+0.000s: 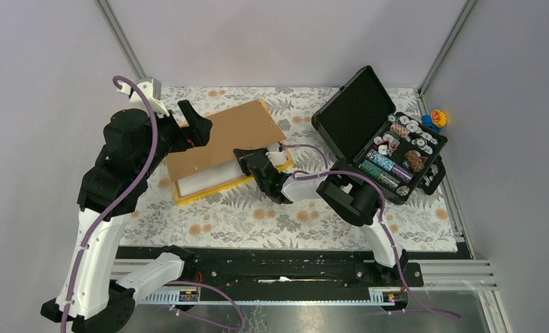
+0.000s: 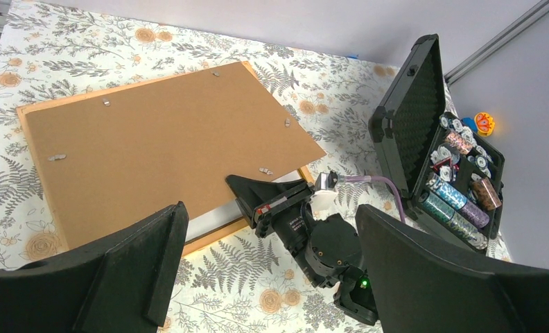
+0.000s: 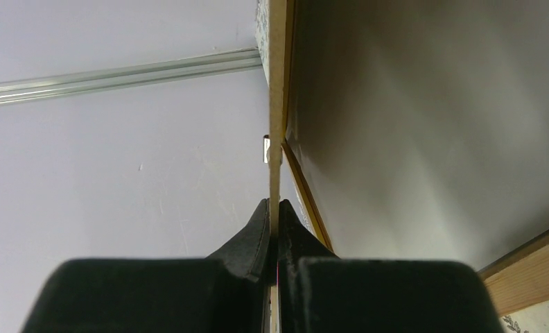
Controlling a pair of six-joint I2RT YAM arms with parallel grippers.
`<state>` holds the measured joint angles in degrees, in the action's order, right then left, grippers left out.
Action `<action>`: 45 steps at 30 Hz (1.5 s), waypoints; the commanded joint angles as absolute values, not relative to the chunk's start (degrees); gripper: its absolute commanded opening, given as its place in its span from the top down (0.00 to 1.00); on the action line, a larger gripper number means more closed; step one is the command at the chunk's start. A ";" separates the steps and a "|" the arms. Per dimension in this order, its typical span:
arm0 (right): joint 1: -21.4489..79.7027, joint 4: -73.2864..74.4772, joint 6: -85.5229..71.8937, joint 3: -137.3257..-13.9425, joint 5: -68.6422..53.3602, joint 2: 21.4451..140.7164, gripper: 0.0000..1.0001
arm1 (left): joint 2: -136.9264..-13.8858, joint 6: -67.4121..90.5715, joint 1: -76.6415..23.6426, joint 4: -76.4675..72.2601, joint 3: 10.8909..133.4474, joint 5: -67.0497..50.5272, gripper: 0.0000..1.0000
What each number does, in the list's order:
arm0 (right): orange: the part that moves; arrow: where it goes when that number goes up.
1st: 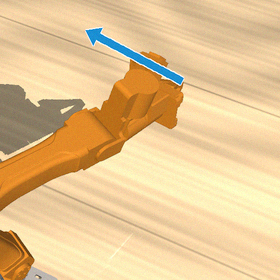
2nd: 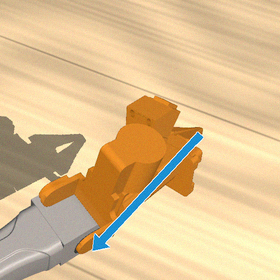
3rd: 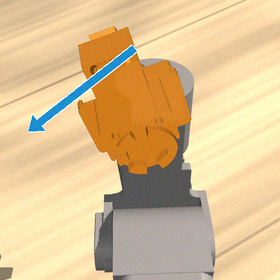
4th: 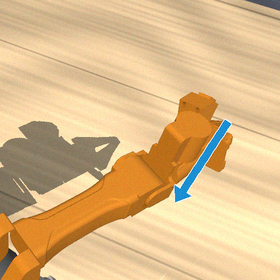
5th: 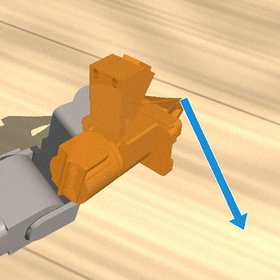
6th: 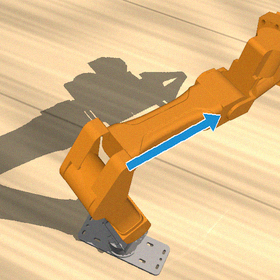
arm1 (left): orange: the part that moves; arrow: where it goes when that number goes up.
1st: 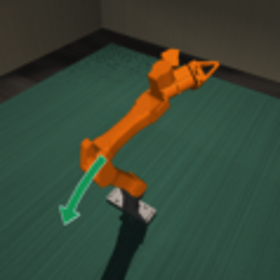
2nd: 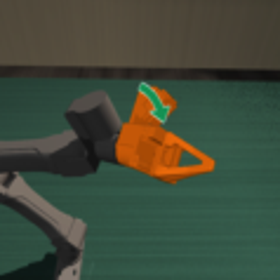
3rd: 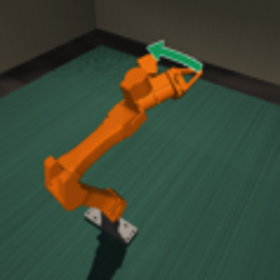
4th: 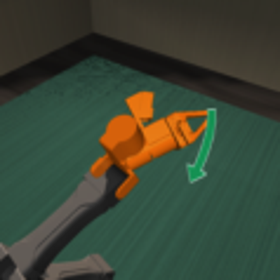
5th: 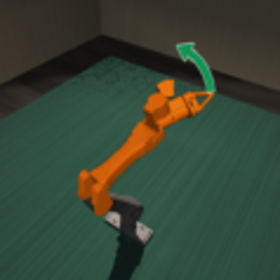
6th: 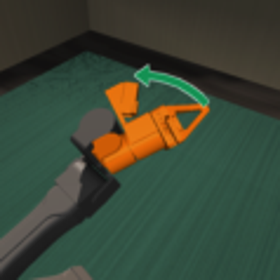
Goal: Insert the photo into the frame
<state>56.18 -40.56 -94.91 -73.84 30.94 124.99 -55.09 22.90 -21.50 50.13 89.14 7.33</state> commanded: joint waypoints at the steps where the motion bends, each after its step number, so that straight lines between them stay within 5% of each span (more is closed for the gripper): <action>1: 55.81 -47.72 -96.79 -74.06 34.83 123.08 1.00 | -54.12 22.15 -21.96 48.69 90.33 7.69 0.01; 45: 57.30 -48.16 -96.31 -68.96 36.75 121.28 1.00 | -54.43 21.93 -23.11 48.52 89.44 8.20 0.01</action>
<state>56.27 -44.75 -95.22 -67.61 32.86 124.22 -55.22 22.68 -22.79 50.13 89.12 7.33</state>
